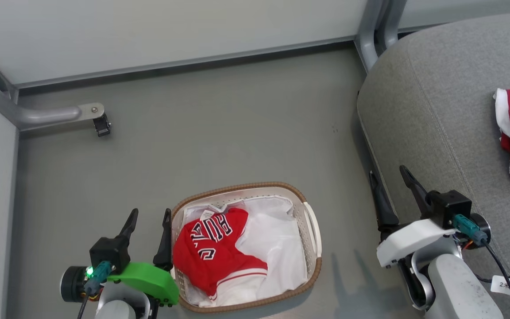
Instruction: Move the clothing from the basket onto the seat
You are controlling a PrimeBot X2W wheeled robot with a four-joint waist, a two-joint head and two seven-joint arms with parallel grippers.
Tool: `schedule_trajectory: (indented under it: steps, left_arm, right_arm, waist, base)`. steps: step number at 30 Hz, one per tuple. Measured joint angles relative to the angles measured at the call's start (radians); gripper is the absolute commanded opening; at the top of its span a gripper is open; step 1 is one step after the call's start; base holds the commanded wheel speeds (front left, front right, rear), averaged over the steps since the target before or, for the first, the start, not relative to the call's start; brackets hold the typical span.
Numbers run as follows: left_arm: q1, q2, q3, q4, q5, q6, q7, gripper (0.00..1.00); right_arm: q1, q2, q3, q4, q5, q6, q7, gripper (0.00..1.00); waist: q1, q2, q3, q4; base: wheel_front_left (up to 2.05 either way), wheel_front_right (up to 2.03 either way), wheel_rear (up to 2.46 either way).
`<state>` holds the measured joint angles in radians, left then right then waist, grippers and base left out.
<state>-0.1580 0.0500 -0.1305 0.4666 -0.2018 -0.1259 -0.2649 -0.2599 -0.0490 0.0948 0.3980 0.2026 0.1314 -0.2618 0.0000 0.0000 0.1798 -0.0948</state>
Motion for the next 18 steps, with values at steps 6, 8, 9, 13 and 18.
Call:
schedule_trajectory:
  steps: [6,8,9,13,18]
  left_arm:
    - [-0.089,0.000,-0.048,0.083,0.024,-0.002,0.000,1.00]
    - [-0.126,0.000,-0.072,0.123,0.028,-0.002,0.000,1.00]
    - [-0.148,0.000,-0.084,0.141,0.029,-0.002,0.000,1.00]
    - [-0.231,0.019,-0.125,0.209,0.041,-0.003,0.000,1.00]
    - [-0.313,0.048,-0.159,0.304,0.064,-0.003,0.000,1.00]
  right_arm:
    - [-0.053,0.000,0.029,-0.024,0.016,0.000,0.000,1.00]
    - [-0.071,-0.001,0.038,-0.035,0.032,0.000,0.000,1.00]
    - [-0.083,-0.001,0.043,-0.040,0.037,0.000,0.000,1.00]
    - [-0.121,0.000,0.069,-0.058,0.053,0.000,0.000,1.00]
    - [-0.153,-0.001,0.087,-0.077,0.060,0.000,0.000,1.00]
  waist:
    - [0.0000,0.0000,0.087,-0.024]
    - [0.0000,0.0000,0.118,-0.032]
    - [0.0000,0.0000,0.135,-0.037]
    - [0.0000,0.0000,0.201,-0.055]
    - [0.0000,0.0000,0.280,-0.079]
  base:
    - [0.00,0.00,0.00]
    - [0.00,0.00,0.00]
    - [0.00,0.00,0.00]
    - [0.00,0.00,0.00]
    - [0.00,0.00,0.00]
